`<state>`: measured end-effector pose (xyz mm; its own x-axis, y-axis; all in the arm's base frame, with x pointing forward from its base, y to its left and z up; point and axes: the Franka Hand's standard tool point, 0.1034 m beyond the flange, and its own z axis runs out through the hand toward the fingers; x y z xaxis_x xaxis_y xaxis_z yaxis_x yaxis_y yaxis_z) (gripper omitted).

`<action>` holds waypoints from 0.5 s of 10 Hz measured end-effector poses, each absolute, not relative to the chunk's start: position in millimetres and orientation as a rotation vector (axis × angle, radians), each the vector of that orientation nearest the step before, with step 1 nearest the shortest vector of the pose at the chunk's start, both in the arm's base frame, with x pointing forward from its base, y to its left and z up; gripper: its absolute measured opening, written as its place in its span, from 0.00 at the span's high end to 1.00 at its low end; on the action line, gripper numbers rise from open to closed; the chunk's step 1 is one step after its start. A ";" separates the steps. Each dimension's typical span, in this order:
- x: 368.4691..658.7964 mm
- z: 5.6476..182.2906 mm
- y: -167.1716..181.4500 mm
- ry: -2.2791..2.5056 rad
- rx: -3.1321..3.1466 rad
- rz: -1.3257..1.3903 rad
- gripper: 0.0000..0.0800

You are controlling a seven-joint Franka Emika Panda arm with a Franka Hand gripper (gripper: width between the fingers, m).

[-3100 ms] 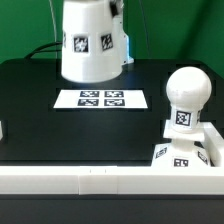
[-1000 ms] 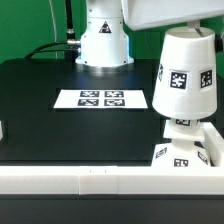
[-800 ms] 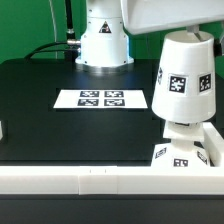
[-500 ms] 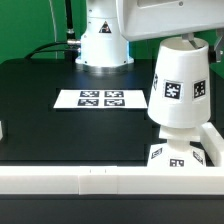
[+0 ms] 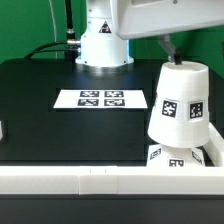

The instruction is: Assemble lamp

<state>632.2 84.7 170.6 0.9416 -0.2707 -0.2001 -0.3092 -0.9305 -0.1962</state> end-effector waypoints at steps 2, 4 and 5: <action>626.5 193.7 83.1 0.414 -2.877 0.352 0.19; 627.0 205.3 89.7 0.421 -2.888 0.381 0.13; 626.7 203.4 89.0 0.420 -2.887 0.382 0.13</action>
Offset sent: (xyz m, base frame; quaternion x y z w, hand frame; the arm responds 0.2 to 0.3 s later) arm -0.0045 0.0053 0.0241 -0.0577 -0.0190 0.0427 0.9972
